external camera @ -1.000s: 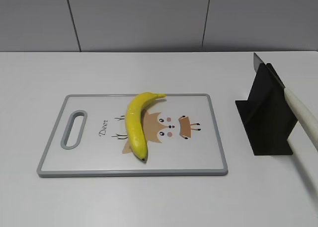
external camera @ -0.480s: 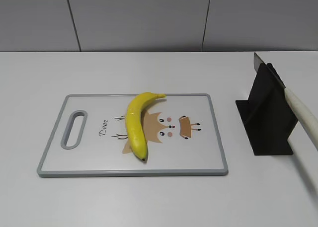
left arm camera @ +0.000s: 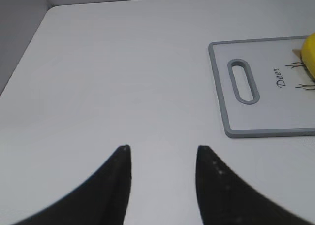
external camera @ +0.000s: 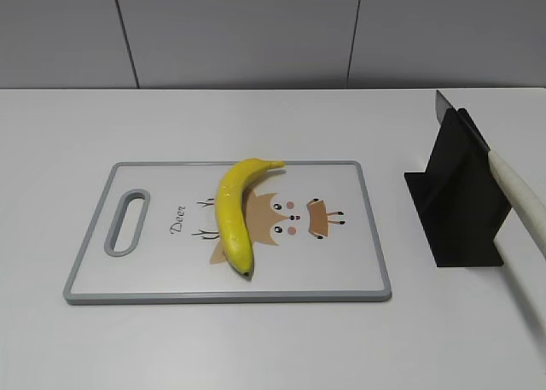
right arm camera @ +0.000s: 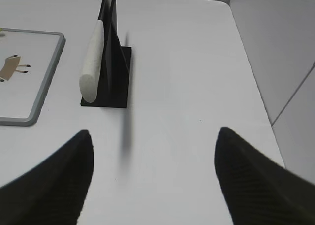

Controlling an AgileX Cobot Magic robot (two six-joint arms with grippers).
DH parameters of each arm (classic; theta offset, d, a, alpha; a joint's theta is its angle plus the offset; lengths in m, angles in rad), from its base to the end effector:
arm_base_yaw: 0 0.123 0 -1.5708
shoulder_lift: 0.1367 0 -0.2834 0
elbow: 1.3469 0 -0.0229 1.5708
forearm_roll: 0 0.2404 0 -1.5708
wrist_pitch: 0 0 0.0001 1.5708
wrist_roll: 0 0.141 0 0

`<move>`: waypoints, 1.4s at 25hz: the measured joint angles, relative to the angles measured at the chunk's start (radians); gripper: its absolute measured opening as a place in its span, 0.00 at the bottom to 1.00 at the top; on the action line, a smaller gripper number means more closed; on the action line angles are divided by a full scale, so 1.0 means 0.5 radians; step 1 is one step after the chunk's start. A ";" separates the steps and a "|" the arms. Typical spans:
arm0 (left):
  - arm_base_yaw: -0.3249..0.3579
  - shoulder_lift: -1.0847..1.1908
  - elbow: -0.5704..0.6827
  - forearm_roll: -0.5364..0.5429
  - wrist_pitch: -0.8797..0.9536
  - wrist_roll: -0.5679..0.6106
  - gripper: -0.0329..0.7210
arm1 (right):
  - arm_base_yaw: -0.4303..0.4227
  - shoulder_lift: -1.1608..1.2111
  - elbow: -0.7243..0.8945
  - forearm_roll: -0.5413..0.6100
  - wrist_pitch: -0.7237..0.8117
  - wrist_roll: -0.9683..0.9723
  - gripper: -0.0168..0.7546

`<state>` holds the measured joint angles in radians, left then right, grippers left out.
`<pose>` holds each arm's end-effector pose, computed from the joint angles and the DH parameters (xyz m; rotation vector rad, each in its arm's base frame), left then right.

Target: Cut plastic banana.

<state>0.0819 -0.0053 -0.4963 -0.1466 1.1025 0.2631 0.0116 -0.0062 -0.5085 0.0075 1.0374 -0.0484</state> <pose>0.0297 -0.0160 0.2444 0.1984 2.0661 0.0345 0.0320 0.0013 0.2553 -0.0605 2.0054 -0.0146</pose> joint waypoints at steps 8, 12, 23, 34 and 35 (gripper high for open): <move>0.000 0.000 0.000 0.000 0.000 0.000 0.58 | 0.000 0.000 0.000 0.000 0.000 0.000 0.79; 0.000 0.000 0.000 0.000 0.000 0.000 0.58 | 0.000 0.000 0.000 0.000 0.000 0.000 0.79; 0.000 0.000 0.000 0.000 0.000 0.000 0.58 | 0.000 0.000 0.000 0.000 0.000 0.000 0.79; 0.000 0.000 0.000 0.002 0.000 0.000 0.58 | 0.000 0.000 0.000 0.000 0.000 0.000 0.79; 0.000 0.000 0.000 0.002 0.000 0.000 0.58 | 0.000 0.000 0.000 0.000 0.000 0.000 0.79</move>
<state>0.0819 -0.0053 -0.4963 -0.1457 1.1025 0.2631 0.0116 -0.0062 -0.5085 0.0075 1.0374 -0.0484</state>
